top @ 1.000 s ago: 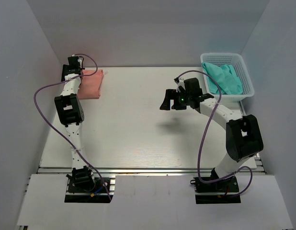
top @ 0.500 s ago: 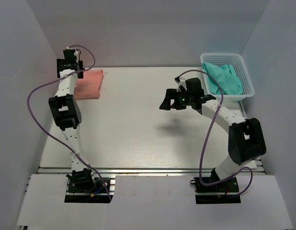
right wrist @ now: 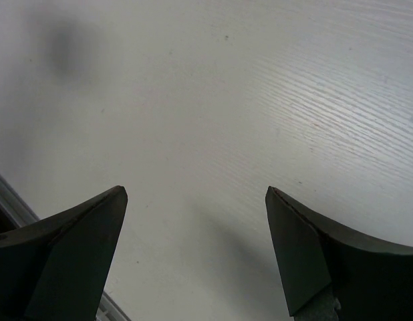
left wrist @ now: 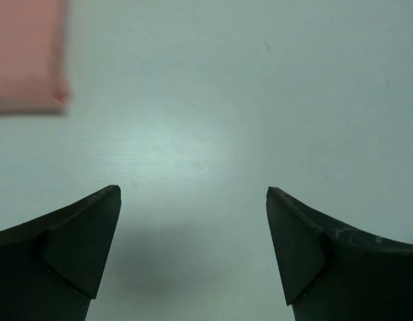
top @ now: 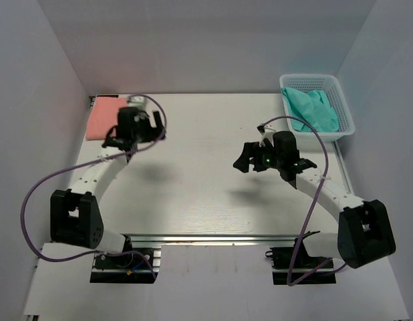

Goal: Fold and stack the t-shirts
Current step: Put the neatly folded tshirt into the corner of the board with the left arm

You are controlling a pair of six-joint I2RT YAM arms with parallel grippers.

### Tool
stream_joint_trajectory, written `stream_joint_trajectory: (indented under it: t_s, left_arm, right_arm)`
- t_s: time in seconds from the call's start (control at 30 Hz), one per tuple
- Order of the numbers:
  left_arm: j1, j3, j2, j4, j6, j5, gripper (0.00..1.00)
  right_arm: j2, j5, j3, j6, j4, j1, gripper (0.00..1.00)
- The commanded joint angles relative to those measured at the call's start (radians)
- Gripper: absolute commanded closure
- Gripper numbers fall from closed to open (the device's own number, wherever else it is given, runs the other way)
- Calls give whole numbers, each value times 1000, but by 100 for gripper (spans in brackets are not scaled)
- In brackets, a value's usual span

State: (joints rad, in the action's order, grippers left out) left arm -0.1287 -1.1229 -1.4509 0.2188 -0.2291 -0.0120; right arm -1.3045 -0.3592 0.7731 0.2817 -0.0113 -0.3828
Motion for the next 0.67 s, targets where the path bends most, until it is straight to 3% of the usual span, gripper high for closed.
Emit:
stream_joint_trajectory:
  t_s: [0.0,0.13,0.23,0.37,0.63]
  left_arm:
    - [-156,159,115,-64,-67,-49,0]
    - [-300,406,322,-113,-113,-71,0]
    - [-339,512,493,-125,-125,-31,0]
    - [-360,540,589,-61,-112,36,0]
    - [-379,571,609,-85,-90,37,0]
  right_arm:
    - [70,88,-58,-33,77,13,10]
    - [132,138,-118,-23,111,19,10]
    - [165,121,-156,3,142,13,10]
    - [188,91,-182,39,183,13,10]
    - [226,95,-198,62,226,16,10]
